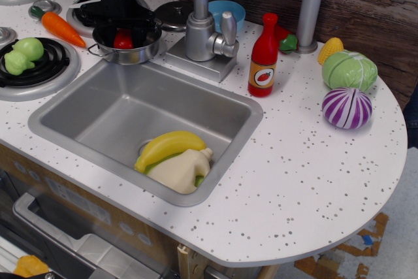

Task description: Take sushi out of pan

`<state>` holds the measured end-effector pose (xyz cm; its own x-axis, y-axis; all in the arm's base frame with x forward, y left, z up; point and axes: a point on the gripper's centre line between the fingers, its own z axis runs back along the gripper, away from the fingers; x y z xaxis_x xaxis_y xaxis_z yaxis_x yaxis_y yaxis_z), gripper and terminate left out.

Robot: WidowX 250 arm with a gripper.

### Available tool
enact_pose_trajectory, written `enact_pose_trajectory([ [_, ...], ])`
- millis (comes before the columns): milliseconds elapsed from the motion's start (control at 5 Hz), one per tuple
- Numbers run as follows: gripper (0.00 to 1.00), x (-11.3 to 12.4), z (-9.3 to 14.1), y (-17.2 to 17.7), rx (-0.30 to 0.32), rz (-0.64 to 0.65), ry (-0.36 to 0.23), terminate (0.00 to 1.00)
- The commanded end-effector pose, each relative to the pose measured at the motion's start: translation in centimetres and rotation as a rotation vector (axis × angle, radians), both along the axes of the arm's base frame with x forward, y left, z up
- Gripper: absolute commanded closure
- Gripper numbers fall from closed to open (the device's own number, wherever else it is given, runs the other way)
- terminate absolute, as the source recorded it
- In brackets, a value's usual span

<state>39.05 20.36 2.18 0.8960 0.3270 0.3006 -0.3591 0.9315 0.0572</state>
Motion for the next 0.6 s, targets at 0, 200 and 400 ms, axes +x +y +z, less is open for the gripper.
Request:
enact_pose_trajectory([
  [0,1.00,0.9,2.8,0.6,0.048,-0.011,-0.034,0.00],
  [200,1.00,0.2,5.6,0.8,0.105,-0.015,-0.001,0.00],
  [400,1.00,-1.1,8.4,0.8,0.158,0.001,0.028,0.00],
])
